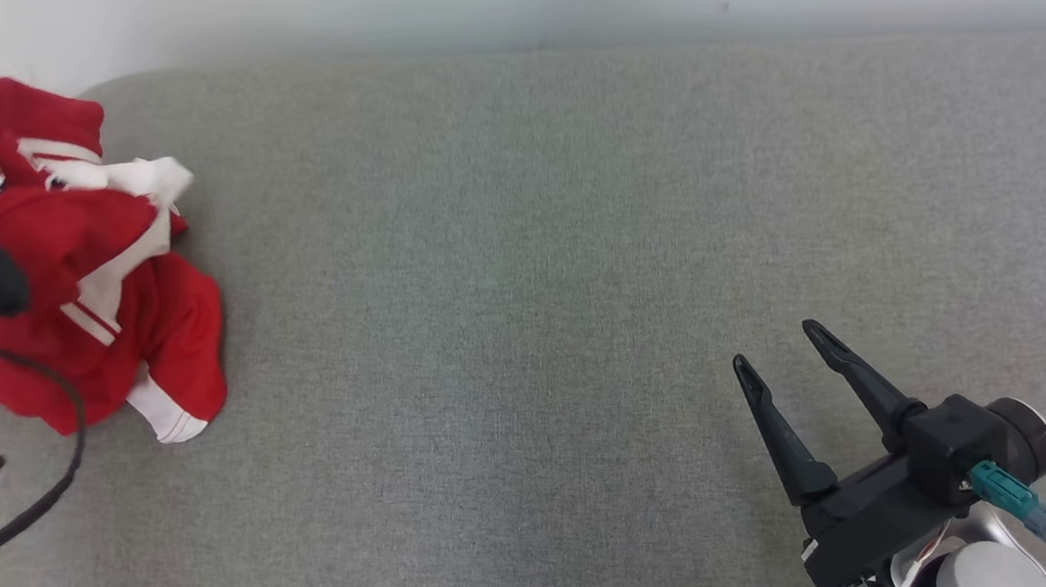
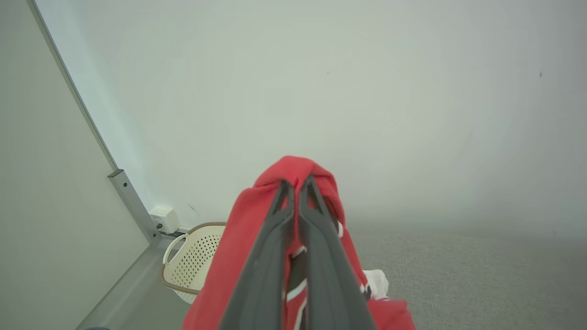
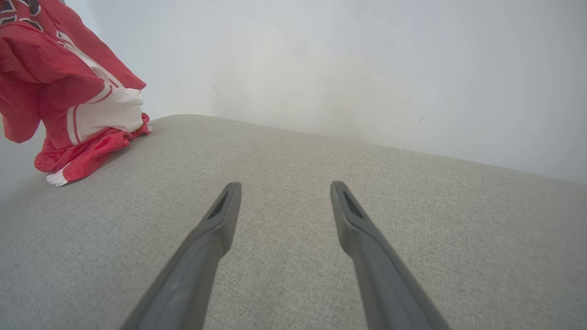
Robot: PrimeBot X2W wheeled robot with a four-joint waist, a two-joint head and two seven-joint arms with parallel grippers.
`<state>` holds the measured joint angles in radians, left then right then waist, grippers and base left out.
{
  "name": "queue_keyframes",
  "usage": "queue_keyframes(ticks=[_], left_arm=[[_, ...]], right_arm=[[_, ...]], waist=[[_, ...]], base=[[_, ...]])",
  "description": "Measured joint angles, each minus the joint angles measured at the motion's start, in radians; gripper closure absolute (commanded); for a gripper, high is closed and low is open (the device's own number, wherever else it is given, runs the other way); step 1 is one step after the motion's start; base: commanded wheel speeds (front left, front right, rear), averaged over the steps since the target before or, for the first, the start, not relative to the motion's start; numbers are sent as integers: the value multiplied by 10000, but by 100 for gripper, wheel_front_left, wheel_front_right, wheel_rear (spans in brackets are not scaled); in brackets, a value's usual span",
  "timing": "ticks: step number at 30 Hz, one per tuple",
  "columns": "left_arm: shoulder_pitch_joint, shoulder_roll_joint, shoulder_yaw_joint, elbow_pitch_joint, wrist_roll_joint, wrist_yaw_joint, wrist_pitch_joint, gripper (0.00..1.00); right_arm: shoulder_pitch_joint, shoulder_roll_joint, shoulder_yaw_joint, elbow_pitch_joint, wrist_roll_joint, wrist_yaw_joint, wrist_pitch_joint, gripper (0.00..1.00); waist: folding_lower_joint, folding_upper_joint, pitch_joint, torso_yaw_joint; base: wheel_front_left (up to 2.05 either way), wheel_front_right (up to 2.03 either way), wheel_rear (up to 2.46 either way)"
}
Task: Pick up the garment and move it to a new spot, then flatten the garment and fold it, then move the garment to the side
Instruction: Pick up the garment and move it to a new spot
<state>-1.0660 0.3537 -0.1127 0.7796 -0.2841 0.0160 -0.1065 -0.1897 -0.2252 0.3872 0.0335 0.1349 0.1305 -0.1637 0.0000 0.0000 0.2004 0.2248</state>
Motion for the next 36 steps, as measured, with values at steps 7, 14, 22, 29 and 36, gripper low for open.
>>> queue_keyframes(ticks=[7, 14, 22, 29, 36], left_arm=[[877, -616, -456, -2136, 59, 38, -242, 100], [2505, -1300, -1166, -4876, 58, 236, 282, 100], [4087, -2048, -2243, -6750, 0, 366, 959, 100], [4305, -2587, -2976, -6635, -249, 203, 1039, 100], [3986, -2957, -3986, -5630, -443, 134, 869, 100]], right_arm=[[166, 211, -261, 86, -8, 0, -88, 0], [202, 374, -522, 59, -107, 0, -96, 0], [242, 527, -790, 58, -125, 0, -130, 0], [144, 627, -876, 121, -130, 0, -221, 0], [42, 786, -894, 291, -105, 0, -403, 0]], waist=[[-1, 0, -489, -138], [0, 0, -702, -645], [-1, 0, -768, -1534], [0, 0, -684, -2399], [0, 0, -505, -3552]], base=[[0, 0, 0], [0, 0, 0], [0, 0, 0], [0, 0, 0], [0, 0, 0]])
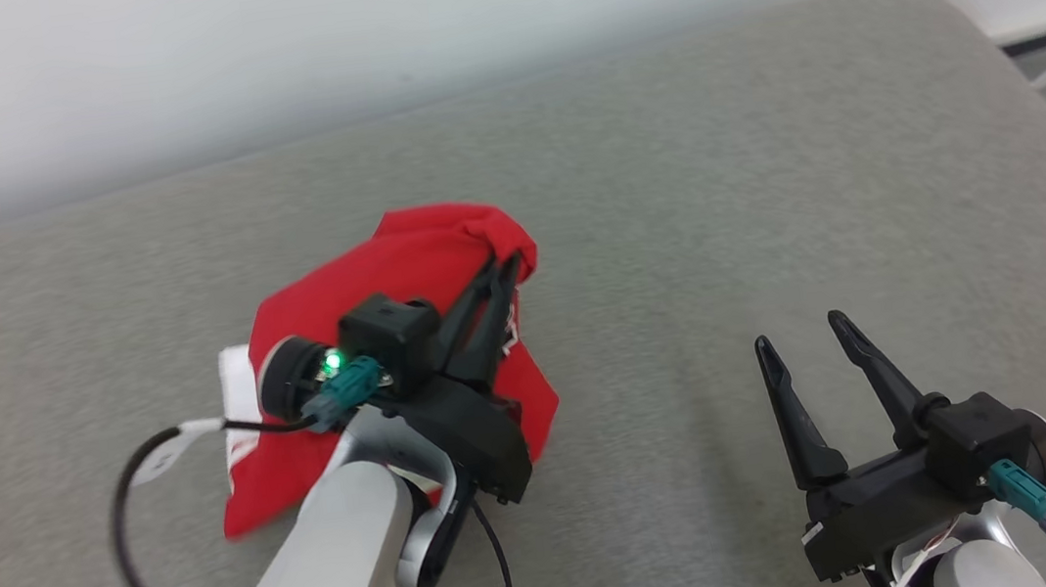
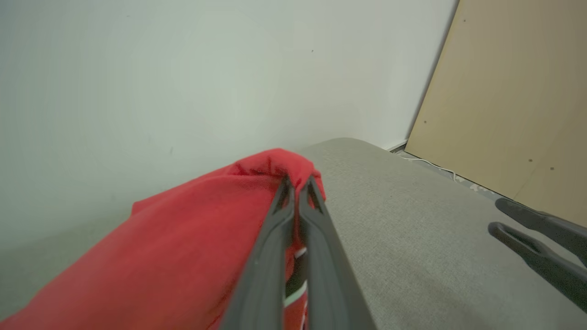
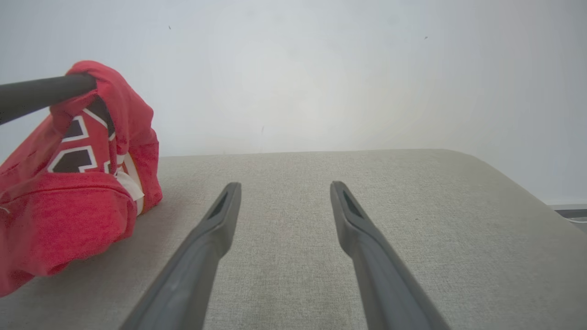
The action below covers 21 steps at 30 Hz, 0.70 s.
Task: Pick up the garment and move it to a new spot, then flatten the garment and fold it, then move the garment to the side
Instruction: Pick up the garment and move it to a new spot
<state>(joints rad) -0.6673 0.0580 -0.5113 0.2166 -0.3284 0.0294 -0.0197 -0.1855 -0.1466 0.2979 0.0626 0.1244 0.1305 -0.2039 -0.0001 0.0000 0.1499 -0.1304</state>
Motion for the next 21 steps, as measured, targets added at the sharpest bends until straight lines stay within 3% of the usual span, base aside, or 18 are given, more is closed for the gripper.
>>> queue_keyframes(ticks=[11, 13, 14, 21], left_arm=[[-422, -84, -1427, 2834, -1204, -121, -476, 100], [-549, -81, -1730, 3114, -1402, -186, -543, 7], [-615, -81, -1860, 3183, -1567, -199, -631, 0], [-977, -82, -2587, 2686, -2104, -127, -1384, 0]], right_arm=[[-150, 244, 17, 458, 165, 0, -274, 0], [-160, 253, -19, 527, 165, 0, -337, 0], [-166, 257, -50, 562, 165, 0, -341, 0], [-167, 263, -372, 769, 163, 0, -426, 0]], waist=[[2, 0, 639, -1370], [2, 0, 760, -1483], [2, 1, 806, -1524], [2, 1, 719, -1253]], base=[[0, 0, 0], [0, 0, 0], [0, 0, 0], [0, 0, 0]])
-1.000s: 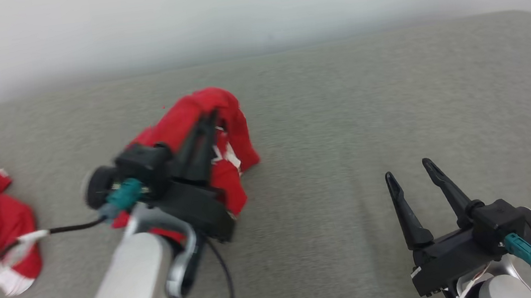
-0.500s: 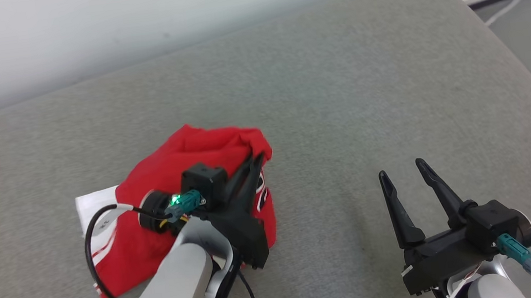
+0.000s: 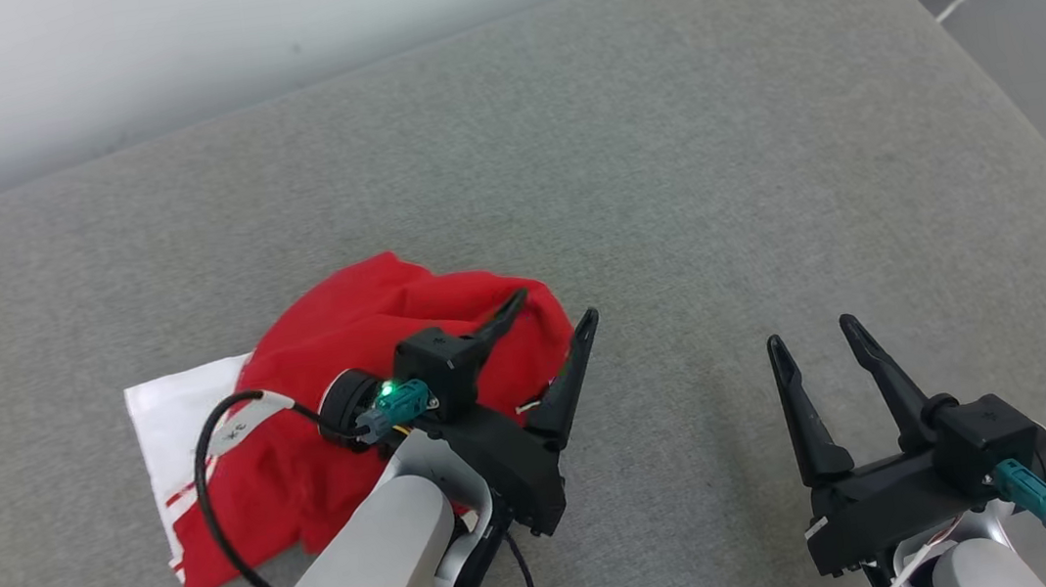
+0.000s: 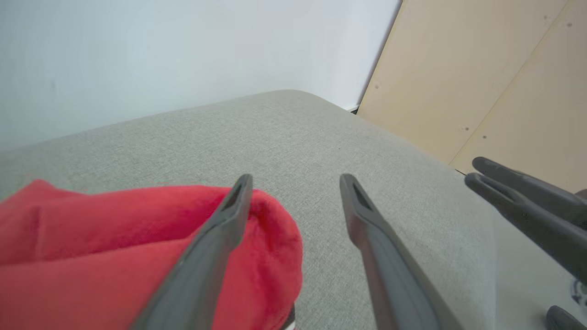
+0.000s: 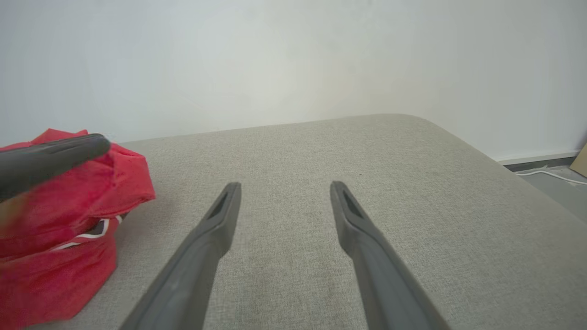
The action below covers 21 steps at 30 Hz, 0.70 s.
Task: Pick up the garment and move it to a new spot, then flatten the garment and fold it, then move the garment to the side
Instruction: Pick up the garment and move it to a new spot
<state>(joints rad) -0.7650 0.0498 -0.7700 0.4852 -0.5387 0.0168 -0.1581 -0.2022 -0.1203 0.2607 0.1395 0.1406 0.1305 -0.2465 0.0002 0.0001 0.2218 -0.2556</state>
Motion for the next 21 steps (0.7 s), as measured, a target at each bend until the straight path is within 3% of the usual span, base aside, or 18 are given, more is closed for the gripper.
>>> queue_keyframes(ticks=[4, 8, 21], left_arm=[[63, 100, 205, -564, -92, 288, -278, 0], [467, 637, 681, -1287, -146, 784, -495, 0], [3167, 2353, 3793, -3716, -493, 2554, -995, 0]], right_arm=[[57, -4, -119, -12, -35, 0, 0, 0], [139, -17, -261, -52, -117, 0, 12, 0], [533, -79, -134, -548, -268, 0, 441, 0]], waist=[[-1, -1, -219, 317], [-1, 0, -446, 668], [-2, -1, -1366, 1613]], base=[[0, 0, 0], [0, 0, 0], [0, 0, 0]])
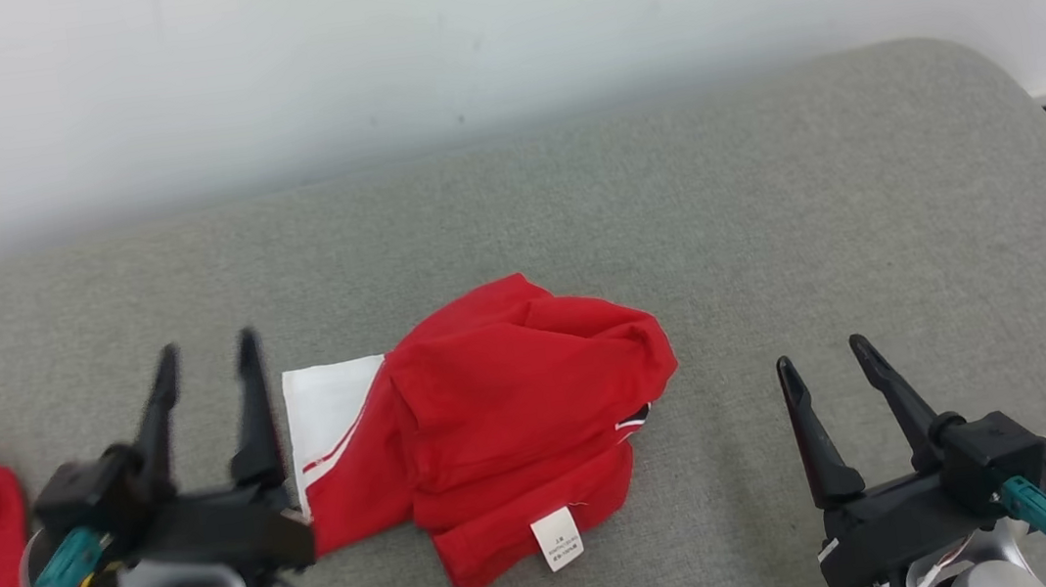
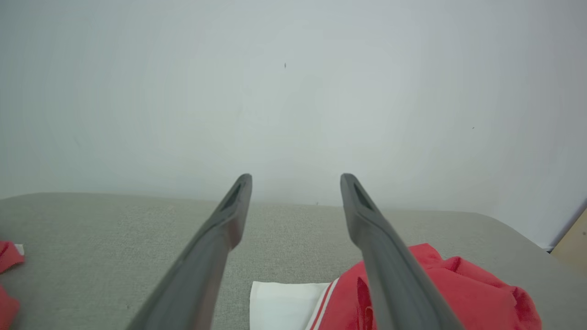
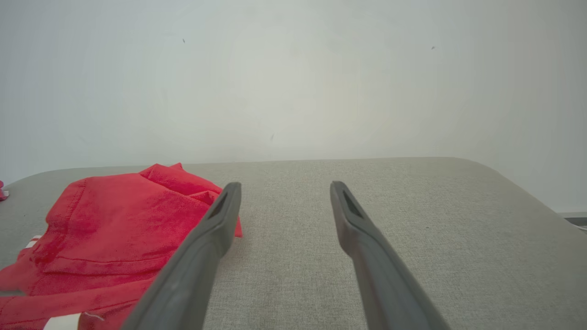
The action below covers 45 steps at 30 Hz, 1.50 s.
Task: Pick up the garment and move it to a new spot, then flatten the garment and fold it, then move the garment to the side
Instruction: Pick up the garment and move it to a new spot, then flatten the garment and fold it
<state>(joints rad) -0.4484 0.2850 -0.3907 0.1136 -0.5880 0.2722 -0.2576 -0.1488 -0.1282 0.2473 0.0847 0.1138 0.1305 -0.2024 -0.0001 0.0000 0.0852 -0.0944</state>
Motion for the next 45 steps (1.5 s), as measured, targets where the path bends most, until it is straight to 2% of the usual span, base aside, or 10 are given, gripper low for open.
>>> queue_keyframes(ticks=[7, 13, 19, 39, 45], left_arm=[[1866, 510, 1106, -1281, 794, 378, -27, 0], [3186, 571, 1216, -1923, 1448, 405, -27, 0], [3945, 541, 1039, -1896, 1898, 366, -27, 0], [4203, 640, 849, -1563, 2011, 380, 102, 0], [4172, 598, 732, -1476, 1994, 376, 119, 0]], right_arm=[[321, -82, 146, -219, 10, 0, 242, 0], [660, -81, 109, -387, 15, 0, 449, 0], [1114, 2, -159, -474, 50, 0, 614, 0], [1601, 173, -247, -769, -6, 0, 798, 0], [1578, 107, 52, -742, -21, 0, 842, 0]], waist=[[0, 0, -504, 298], [-1, 0, -888, 474], [-1, 0, -1155, 599], [1, 0, -1256, 600], [1, 0, -1293, 755]], base=[[0, 0, 0], [0, 0, 0], [0, 0, 0], [0, 0, 0], [0, 0, 0]])
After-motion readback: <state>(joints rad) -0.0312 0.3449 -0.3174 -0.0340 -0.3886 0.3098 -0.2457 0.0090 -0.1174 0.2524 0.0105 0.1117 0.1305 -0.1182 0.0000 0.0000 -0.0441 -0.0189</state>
